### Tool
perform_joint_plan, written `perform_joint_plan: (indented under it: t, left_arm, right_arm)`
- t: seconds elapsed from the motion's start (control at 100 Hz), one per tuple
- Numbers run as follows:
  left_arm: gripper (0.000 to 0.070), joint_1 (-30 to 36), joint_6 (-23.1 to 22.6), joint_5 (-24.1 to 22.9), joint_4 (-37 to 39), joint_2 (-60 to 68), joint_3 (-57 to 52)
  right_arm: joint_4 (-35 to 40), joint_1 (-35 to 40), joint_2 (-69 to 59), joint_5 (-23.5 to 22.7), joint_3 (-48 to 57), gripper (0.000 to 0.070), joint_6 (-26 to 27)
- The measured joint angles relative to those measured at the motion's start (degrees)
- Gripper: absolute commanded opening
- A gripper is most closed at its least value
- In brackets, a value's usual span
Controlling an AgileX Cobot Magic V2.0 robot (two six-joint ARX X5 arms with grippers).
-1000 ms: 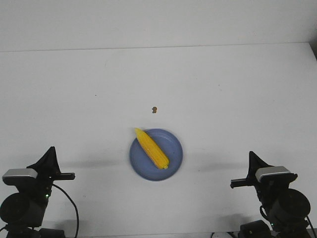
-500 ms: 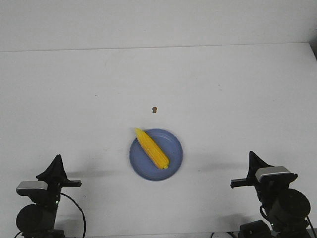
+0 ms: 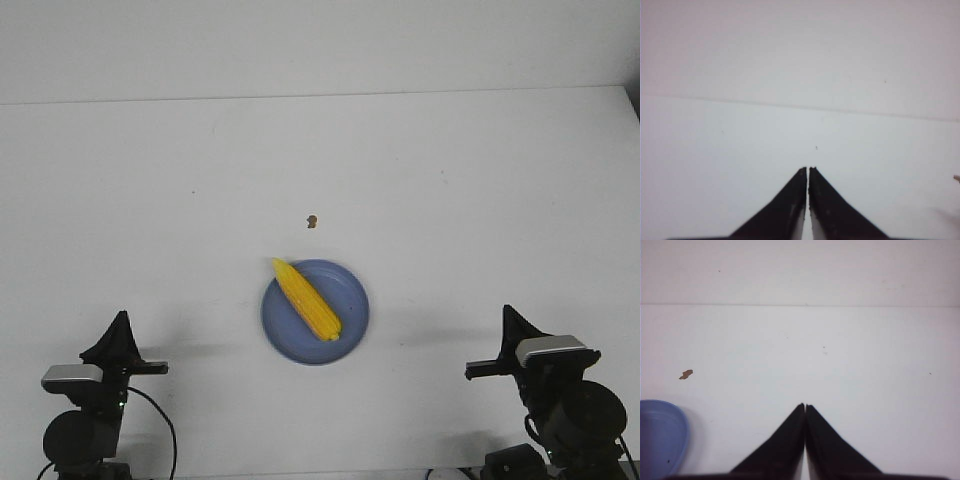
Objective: Place corn on plate with both arms
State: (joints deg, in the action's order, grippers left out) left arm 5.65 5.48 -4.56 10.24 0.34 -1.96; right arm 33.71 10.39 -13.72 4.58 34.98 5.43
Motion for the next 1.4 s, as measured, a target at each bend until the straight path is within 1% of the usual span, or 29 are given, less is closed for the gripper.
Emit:
perform_joint_plan:
  t: [0.09,0.23,1.4]
  left_arm:
    - [0.0007,0.0,0.0,0.5,1.1,-0.1,0.0]
    - [0.0007,0.0,0.0,1.1,0.8,-0.1,0.0]
    - [0.0007,0.0,0.0,1.1,0.8,-0.1,0.0]
  right_arm:
    - [0.0,0.0,0.0,0.0,0.0,0.0010,0.0]
    - [0.0,0.0,0.0,0.0,0.0,0.0010,0.0]
    - [-0.1,-0.1,0.0,0.1,0.0,0.0010,-0.1]
